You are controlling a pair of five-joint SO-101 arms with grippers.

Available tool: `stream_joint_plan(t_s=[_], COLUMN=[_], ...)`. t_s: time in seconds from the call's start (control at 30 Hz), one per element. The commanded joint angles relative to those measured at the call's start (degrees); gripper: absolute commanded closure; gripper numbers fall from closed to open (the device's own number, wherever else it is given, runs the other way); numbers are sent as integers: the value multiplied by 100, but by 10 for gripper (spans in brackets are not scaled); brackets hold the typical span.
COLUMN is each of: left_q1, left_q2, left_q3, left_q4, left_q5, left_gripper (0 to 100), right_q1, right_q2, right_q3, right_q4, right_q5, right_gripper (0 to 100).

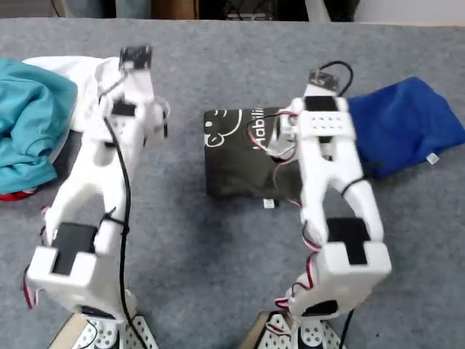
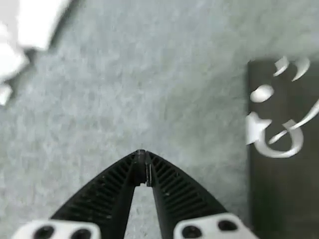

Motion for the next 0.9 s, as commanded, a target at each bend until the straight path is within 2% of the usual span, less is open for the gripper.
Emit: stream_joint_plan(t_s=[0.0,0.13,0.2,0.27,0.43,0.53,0.63,0.77,0.87], left_q1=[-22,-66,-101,-119,-119,-119,-119,-119,-119], left_q2=[-826,-1327,-1468,-1565,-1626,-1618,-1618,-1618,-1618], left_q3=[1710,2897,3284,3433,3459,3459,3459,3459,3459], left_q4=[-1187,-2330,-2778,-3033,-3042,-3042,-3042,-3042,-3042], left_q5=[-26,-35,-44,-35,-44,-44,-44,-44,-44], left_gripper=[972,972,972,971,971,971,971,971,971], right_q1=[-193,-167,-123,-70,-70,-53,70,396,536], right_q2=[479,1165,1323,1367,1297,1279,1279,1279,1288], right_q3=[13,-4,-31,-84,-136,-180,-470,-1323,-2246], right_q4=[-536,-870,-844,-721,-448,-185,158,677,1301], right_q5=[-202,-132,105,378,1055,1108,1116,1125,1495], right_gripper=[521,525,574,679,985,950,975,984,984])
